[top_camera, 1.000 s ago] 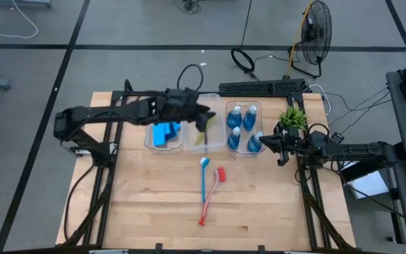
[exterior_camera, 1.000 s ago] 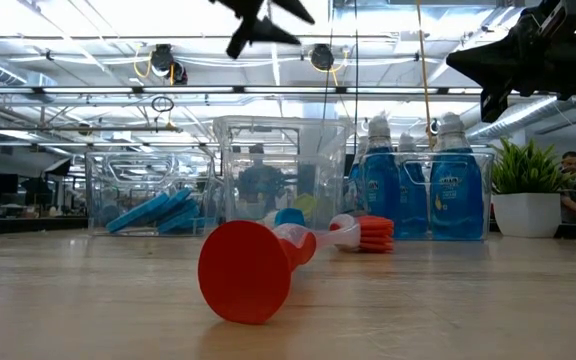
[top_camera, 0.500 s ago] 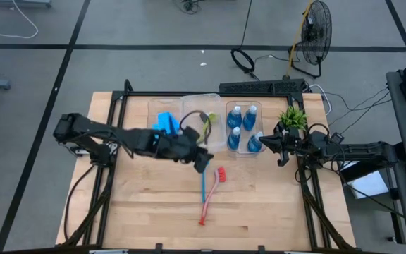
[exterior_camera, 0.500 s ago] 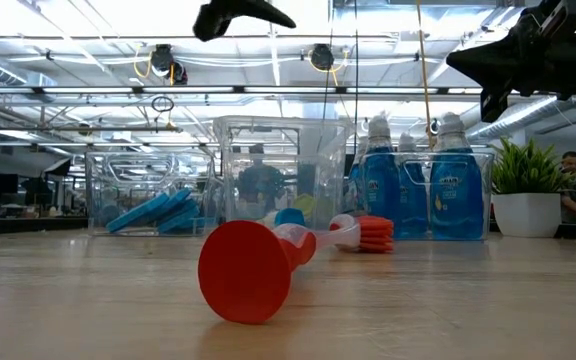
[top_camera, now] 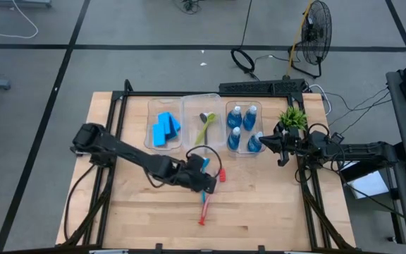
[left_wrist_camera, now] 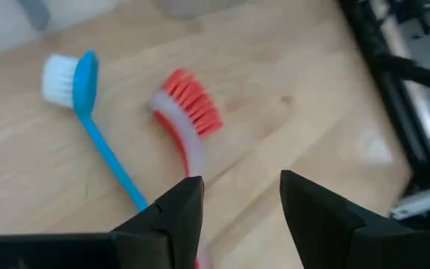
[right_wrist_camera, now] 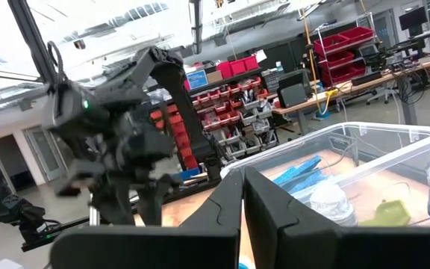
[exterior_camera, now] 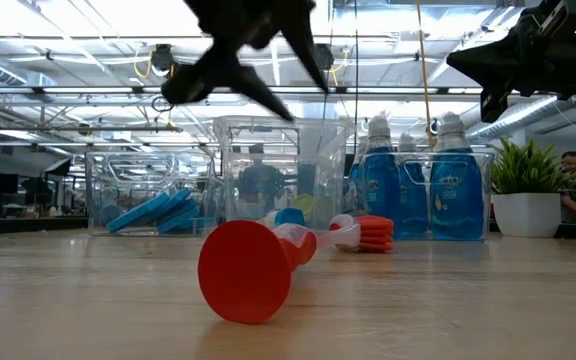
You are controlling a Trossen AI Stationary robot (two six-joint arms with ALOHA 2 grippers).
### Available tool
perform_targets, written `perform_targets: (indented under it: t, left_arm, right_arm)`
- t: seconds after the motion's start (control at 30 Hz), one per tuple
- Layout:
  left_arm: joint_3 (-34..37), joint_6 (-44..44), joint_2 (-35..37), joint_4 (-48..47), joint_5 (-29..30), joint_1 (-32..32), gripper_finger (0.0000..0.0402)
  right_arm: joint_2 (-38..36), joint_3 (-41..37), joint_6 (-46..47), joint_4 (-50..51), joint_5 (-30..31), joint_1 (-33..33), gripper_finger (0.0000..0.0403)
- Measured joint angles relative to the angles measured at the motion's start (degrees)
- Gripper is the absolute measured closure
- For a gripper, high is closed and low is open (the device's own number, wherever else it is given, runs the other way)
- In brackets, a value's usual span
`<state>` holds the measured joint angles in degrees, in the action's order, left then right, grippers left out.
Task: Pick & Place Kitchen Sink Supplies
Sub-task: Put the blue dishwashing brush into the white bin
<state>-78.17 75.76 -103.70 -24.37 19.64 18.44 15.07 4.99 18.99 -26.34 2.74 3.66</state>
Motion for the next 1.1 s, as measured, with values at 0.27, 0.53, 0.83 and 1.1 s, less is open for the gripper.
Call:
perform_targets:
  t: [0.27, 0.53, 0.83, 1.1]
  left_arm:
    - [0.0, 6.66, -6.75, -4.16, -0.85, -0.09, 0.0222]
    - [0.0, 8.75, -8.62, -5.82, -1.25, -0.25, 0.0222]
    - [-0.04, 6.23, -9.47, -5.39, -1.17, -2.54, 0.0222]
    - [-0.05, 6.79, -14.31, -3.75, -8.48, -3.81, 0.0222]
  right_arm:
    - [0.0, 0.0, 0.04, -0.01, -0.02, 0.0, 0.0399]
    - [-0.02, 0.0, 0.01, -0.01, -0.01, 0.0, 0.0399]
    - [-0.02, 0.0, -0.14, 0.01, -0.02, 0.0, 0.0399]
    - [-0.07, -0.01, -0.18, 0.18, 0.03, 0.0, 0.0399]
